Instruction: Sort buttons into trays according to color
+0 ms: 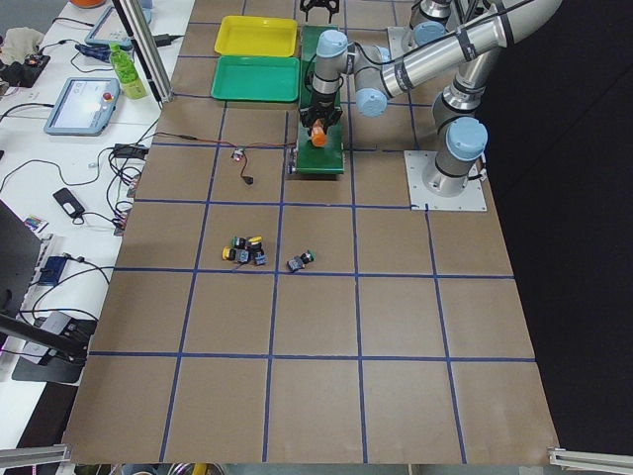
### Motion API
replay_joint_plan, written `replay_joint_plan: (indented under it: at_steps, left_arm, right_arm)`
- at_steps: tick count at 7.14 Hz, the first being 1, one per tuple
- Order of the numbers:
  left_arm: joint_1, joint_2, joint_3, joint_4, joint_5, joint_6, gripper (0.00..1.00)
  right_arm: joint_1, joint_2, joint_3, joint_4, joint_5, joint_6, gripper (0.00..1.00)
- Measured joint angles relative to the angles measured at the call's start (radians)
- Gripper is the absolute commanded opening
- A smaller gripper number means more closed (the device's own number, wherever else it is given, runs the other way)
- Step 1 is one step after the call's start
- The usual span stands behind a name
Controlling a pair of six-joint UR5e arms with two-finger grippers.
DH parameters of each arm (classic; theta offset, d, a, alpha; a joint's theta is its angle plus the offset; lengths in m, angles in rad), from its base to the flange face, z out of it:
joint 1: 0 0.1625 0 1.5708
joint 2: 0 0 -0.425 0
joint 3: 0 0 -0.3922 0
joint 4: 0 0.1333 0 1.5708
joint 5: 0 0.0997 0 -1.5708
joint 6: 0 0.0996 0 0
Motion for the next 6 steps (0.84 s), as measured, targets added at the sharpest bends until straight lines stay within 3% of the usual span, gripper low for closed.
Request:
replay_joint_plan:
  at_steps: [4,6]
  left_arm:
    - [0.042,0.026,0.064,0.026,-0.017,-0.048,1.00]
    - [0.184,-0.014,0.173,0.000,-0.016,-0.067,1.00]
  right_arm:
    - [0.000,0.000,0.000,0.000,0.000,0.000,1.00]
    - [0.000,0.000,-0.001,0.000,0.000,0.000,1.00]
